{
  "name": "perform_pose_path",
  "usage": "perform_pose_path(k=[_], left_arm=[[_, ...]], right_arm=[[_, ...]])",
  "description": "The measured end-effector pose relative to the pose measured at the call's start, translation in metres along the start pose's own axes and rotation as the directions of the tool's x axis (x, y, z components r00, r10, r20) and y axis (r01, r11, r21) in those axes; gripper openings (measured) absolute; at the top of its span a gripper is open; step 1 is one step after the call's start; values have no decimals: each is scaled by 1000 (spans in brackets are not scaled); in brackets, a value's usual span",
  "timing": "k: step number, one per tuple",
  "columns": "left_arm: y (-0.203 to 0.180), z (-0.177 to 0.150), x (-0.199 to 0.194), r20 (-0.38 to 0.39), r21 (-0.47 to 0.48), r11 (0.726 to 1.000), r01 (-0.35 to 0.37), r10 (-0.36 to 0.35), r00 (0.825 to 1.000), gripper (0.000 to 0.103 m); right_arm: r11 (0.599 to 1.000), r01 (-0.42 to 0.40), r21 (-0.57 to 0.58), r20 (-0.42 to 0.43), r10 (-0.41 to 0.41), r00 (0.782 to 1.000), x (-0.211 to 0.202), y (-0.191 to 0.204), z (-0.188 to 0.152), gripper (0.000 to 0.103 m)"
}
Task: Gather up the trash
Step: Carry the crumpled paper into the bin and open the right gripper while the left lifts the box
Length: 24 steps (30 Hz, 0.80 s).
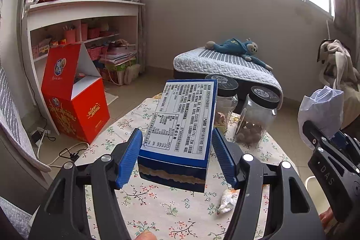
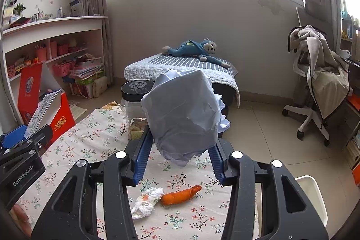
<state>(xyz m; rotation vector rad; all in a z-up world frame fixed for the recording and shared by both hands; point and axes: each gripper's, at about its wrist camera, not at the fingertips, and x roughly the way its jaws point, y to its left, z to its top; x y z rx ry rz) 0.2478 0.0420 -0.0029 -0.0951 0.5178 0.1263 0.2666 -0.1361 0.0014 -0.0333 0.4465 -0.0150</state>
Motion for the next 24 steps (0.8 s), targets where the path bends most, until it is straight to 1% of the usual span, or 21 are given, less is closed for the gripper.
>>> perform_pose_path(k=[12,24], left_arm=[[-27,0,-11,14,19,999,35,-35,999,63],[-66,-7,-19,11,66,993,96,-97,995,63]], right_arm=[[999,42,-11,24,-42,999,-14,-18,0,45],[994,109,24,27,-109,994,-29,-57,-1,45]])
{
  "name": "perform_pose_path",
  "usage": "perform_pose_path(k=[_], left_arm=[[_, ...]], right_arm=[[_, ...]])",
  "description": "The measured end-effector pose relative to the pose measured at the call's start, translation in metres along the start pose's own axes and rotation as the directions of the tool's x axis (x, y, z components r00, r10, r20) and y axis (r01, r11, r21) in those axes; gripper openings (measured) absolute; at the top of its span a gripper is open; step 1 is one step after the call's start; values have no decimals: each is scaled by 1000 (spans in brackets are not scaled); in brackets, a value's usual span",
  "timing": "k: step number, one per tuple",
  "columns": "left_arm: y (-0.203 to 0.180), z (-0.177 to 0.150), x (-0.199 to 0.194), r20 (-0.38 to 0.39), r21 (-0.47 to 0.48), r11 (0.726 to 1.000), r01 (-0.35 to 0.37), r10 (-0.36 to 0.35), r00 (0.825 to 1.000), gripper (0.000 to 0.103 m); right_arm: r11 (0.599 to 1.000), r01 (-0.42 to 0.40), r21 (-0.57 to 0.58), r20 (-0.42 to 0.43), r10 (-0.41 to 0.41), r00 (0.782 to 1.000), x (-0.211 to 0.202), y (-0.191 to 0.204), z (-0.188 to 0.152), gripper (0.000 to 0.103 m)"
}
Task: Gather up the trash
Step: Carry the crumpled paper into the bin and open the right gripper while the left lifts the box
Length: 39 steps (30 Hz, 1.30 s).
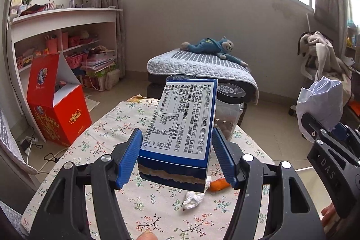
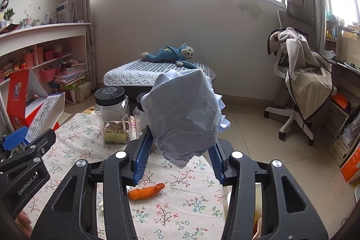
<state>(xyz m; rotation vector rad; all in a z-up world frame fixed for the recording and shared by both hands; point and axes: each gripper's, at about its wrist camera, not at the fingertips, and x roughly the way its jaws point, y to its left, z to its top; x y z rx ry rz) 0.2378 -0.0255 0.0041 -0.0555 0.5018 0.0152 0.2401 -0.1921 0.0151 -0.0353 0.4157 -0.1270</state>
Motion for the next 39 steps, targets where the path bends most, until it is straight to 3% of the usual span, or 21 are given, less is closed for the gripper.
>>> perform_pose_path(k=[17,35,37,39], left_arm=[[-65,-10,-2,-22,71,993,96,-95,995,63],[-147,-39,-4,-87,168,963,209,-197,977,63],[-159,-41,-5,-99,176,958,228,-213,972,63],[-172,-44,-5,-116,181,950,254,-235,965,63]], right_arm=[[988,146,54,-64,-142,988,-6,-87,-15,45],[927,327,185,-224,-284,932,2,-197,-50,46],[917,345,199,-227,-299,927,0,-205,-52,53],[895,389,218,-213,-346,914,-6,-213,-53,82]])
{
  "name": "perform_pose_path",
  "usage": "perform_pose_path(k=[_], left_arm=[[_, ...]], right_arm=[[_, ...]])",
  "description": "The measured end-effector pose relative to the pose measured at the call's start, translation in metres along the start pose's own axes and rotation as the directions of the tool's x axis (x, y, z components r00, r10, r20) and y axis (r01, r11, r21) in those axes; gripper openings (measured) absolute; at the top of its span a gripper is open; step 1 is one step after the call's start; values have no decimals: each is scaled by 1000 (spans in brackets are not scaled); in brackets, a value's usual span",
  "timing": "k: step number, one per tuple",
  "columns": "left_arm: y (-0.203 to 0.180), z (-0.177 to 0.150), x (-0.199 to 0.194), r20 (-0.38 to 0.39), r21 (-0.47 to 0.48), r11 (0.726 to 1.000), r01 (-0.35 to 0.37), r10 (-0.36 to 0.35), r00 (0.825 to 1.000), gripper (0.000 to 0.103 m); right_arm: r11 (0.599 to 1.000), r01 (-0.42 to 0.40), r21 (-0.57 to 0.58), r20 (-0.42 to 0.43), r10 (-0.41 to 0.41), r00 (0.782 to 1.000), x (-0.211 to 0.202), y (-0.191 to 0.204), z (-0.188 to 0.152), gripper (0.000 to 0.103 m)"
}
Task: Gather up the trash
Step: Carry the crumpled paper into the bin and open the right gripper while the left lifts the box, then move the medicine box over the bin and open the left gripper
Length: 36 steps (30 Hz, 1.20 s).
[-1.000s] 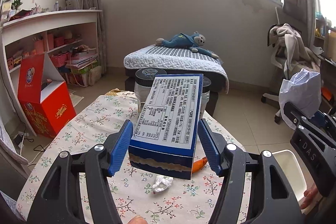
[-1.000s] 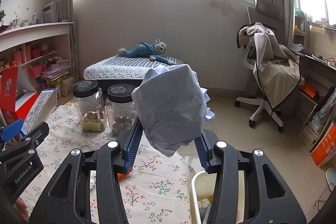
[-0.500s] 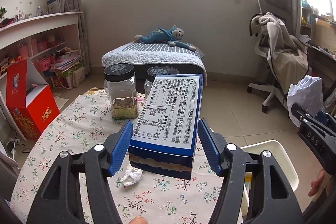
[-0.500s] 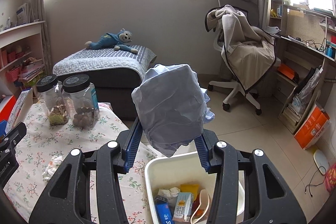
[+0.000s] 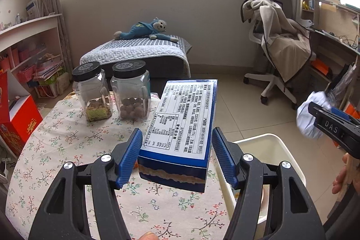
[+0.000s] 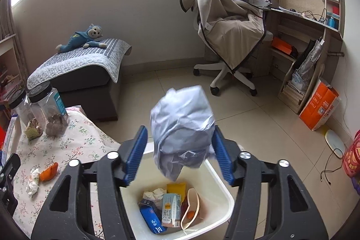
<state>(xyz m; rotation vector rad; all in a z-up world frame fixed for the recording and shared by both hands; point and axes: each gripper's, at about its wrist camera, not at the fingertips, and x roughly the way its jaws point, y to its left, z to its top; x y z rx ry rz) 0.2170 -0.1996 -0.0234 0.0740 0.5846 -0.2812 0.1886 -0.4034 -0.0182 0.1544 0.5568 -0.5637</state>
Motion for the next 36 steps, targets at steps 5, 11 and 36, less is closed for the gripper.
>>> perform_pose_path(k=[5,11,36], left_arm=[[-35,0,8,-29,2,997,76,-76,997,63],[-73,2,21,-63,12,990,140,-139,988,63],[-83,27,35,-105,95,980,176,-166,980,78]], right_arm=[[992,104,71,41,-107,993,-5,-25,6,94],[957,272,100,69,-279,958,-9,-51,11,96],[948,309,77,63,-314,947,-12,-42,10,96]])
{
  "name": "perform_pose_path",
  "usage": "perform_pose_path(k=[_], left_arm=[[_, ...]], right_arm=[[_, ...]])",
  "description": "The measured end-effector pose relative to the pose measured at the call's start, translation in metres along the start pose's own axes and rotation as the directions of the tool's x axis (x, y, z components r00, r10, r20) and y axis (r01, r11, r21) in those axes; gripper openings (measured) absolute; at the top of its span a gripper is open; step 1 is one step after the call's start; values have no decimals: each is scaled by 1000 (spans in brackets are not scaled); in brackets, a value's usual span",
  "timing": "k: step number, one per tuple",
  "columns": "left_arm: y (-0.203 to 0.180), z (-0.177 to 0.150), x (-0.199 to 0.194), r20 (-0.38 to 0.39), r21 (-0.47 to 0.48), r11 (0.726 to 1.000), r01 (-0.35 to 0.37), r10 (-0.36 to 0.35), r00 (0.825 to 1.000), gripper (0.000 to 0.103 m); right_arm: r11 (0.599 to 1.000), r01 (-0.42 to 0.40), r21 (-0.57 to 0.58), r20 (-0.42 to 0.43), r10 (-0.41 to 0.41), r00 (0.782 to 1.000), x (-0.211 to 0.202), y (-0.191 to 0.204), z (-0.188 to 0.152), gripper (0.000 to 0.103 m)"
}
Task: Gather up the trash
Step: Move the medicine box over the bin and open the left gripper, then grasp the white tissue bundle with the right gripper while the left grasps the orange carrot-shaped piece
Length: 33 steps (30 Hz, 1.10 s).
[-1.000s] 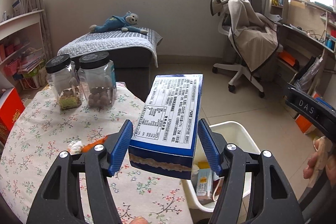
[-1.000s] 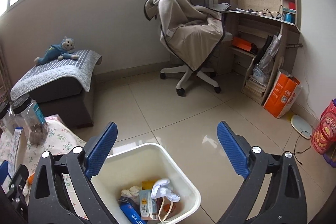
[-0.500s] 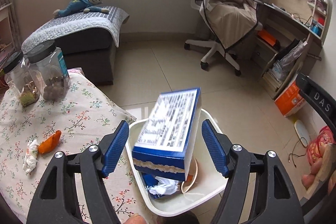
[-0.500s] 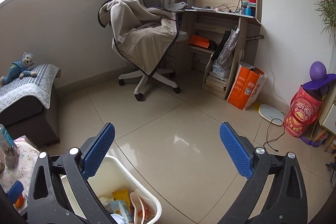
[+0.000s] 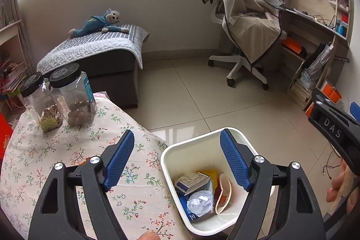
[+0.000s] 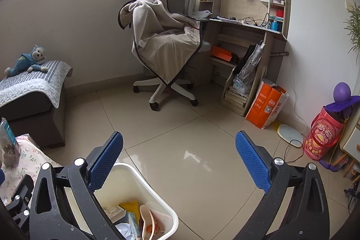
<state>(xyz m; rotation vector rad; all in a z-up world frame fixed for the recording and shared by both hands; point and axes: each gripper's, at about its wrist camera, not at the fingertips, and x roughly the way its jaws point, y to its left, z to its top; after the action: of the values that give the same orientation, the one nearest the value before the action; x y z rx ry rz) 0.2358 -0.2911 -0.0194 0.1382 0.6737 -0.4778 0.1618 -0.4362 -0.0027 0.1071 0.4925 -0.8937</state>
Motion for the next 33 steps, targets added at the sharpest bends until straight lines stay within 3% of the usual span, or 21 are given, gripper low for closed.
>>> perform_pose_path(k=[3,7,18,33], left_arm=[[14,2,-6,4,-16,999,36,-36,999,80],[30,5,-12,13,-23,999,29,-28,1000,80],[80,-1,-28,51,-67,993,-94,97,994,80],[163,-16,-45,25,-203,951,-233,243,970,82]], right_arm=[[1000,-9,-13,2,9,1000,-4,9,0,96],[999,-26,-30,8,26,1000,-10,20,-1,96],[988,-117,-98,27,120,992,-36,72,-1,96],[951,-255,-178,2,259,966,-71,143,-14,96]])
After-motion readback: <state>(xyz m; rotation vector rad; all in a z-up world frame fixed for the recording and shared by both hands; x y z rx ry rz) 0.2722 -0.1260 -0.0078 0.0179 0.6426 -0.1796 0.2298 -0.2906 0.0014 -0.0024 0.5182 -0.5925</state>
